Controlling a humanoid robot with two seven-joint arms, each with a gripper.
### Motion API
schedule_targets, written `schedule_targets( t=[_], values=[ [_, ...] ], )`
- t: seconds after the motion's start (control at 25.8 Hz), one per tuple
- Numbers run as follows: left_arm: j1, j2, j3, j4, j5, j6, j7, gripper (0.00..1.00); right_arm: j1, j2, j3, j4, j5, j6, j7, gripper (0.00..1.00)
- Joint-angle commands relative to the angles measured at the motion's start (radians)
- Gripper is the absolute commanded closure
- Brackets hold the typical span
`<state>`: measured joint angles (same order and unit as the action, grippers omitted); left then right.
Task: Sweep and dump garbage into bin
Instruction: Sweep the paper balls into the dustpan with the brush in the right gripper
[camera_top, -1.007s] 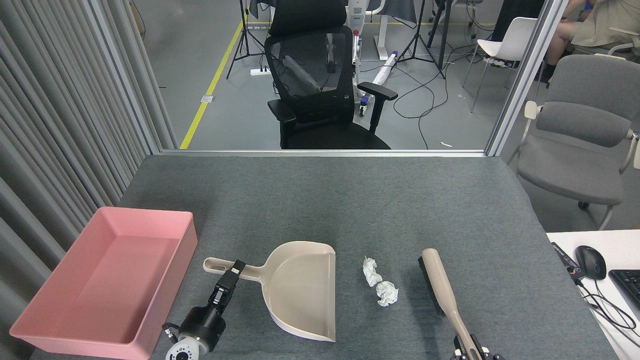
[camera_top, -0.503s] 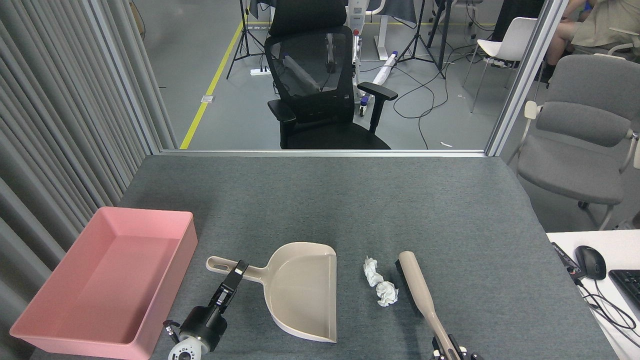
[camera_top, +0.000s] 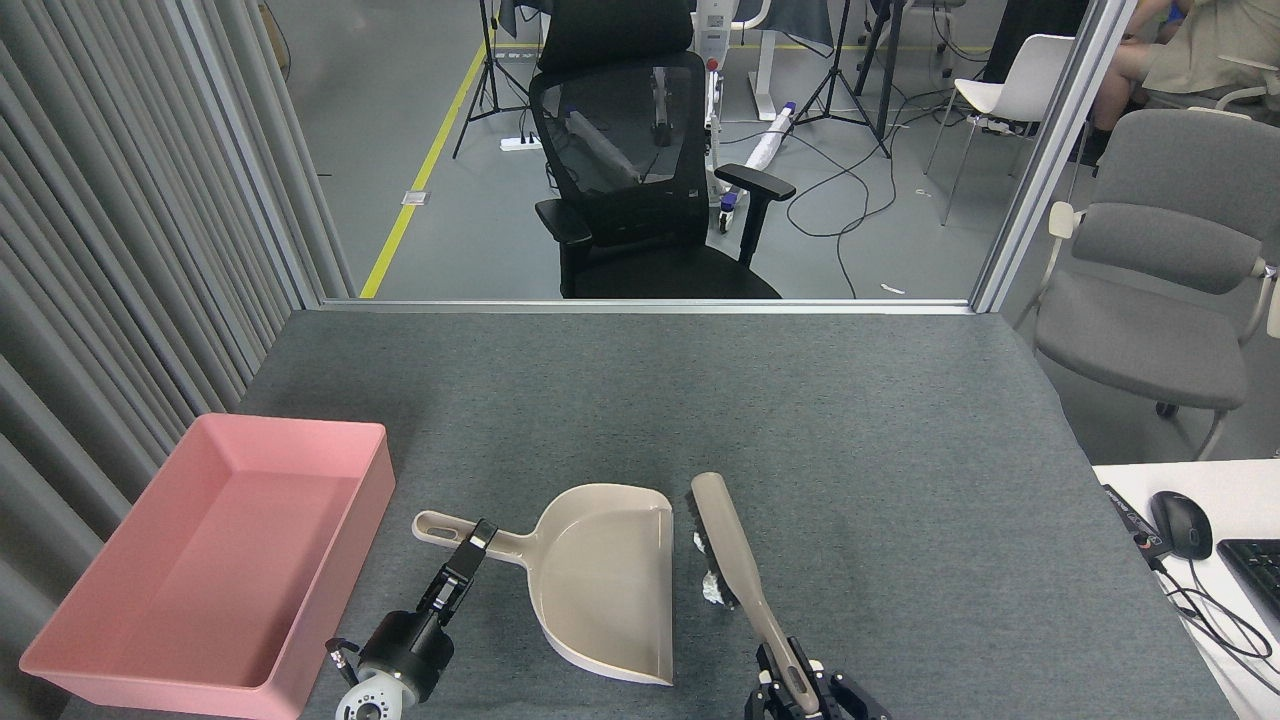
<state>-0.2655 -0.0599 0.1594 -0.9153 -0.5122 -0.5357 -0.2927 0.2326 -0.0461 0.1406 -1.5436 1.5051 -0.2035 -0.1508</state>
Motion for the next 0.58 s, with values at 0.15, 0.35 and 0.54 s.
schedule_targets(
  t=[0.15, 0.35, 0.54],
  values=[
    [0.009, -0.001, 0.000, -0.008, -0.002, 0.000, 0.004, 0.78, 0.007, 0.028, 0.094, -0.058, -0.009, 0.036, -0.033, 1.00],
    [0.017, 0.000, 0.000, -0.014, -0.002, 0.000, 0.003, 0.78, 0.050, 0.002, -0.072, -0.116, -0.039, 0.012, -0.032, 1.00],
    [0.017, 0.000, 0.000, -0.014, -0.002, 0.000, 0.003, 0.78, 0.068, -0.012, -0.153, -0.067, -0.049, -0.008, -0.027, 1.00]
  ],
)
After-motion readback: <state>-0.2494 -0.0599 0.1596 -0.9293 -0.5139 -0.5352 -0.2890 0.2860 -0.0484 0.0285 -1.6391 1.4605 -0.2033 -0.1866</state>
